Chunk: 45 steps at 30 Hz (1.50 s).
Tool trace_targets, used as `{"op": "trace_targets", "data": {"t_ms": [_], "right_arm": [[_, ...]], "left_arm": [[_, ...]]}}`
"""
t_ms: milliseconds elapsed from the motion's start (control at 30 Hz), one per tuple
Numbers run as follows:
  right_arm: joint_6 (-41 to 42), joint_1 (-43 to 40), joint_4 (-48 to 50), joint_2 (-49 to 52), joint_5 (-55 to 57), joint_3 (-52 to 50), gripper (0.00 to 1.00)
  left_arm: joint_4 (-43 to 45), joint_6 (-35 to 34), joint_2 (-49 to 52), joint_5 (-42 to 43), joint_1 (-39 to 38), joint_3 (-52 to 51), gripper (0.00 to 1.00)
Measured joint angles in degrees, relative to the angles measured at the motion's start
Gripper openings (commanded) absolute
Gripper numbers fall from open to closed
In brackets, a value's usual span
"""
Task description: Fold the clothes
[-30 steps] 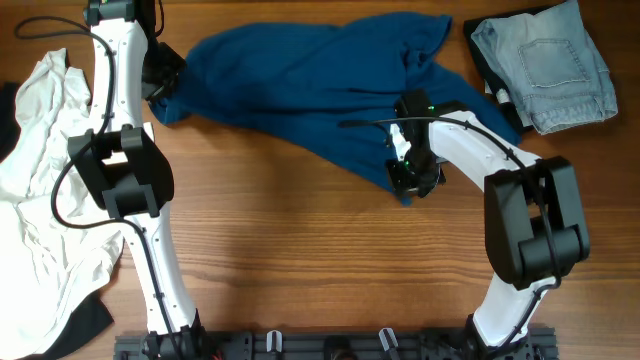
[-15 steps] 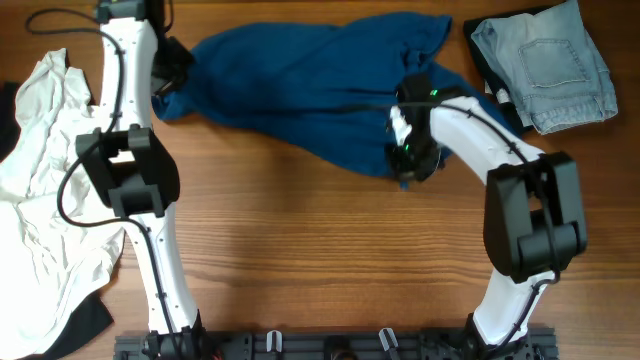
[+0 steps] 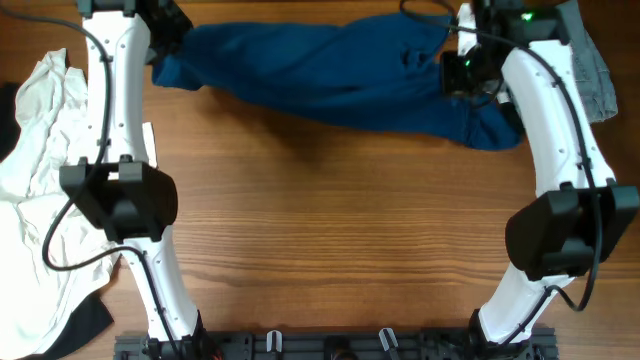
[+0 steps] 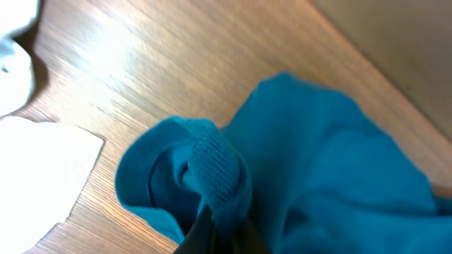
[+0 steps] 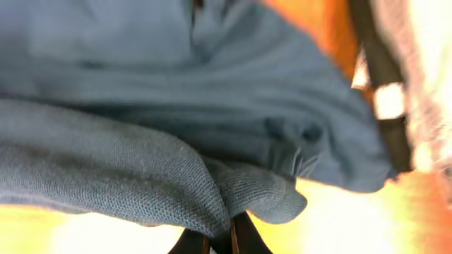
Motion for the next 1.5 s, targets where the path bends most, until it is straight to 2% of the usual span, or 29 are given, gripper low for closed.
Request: {"op": "trace_targets", "data": {"t_ms": [267, 467, 1100, 1500], "right_arm": [[-1.3, -3.8, -4.3, -0.5, 2.0, 16.7, 0.04], [-2.9, -4.8, -5.4, -2.1, 2.6, 24.7, 0.04], [-7.6, -4.7, 1.4, -17.8, 7.4, 25.2, 0.04], [-12.0, -4.7, 6.4, -23.2, 8.6, 25.2, 0.04]], "left_arm": [[1.7, 1.5, -5.8, -3.3, 1.3, 0.0, 0.04], [3.5, 1.5, -14.3, -6.2, 1.4, 0.0, 0.04], [9.5, 5.6, -34.4, -11.5, 1.4, 0.0, 0.04], [14.0, 9.6, -40.9, -15.6, 1.4, 0.0, 0.04]]}}
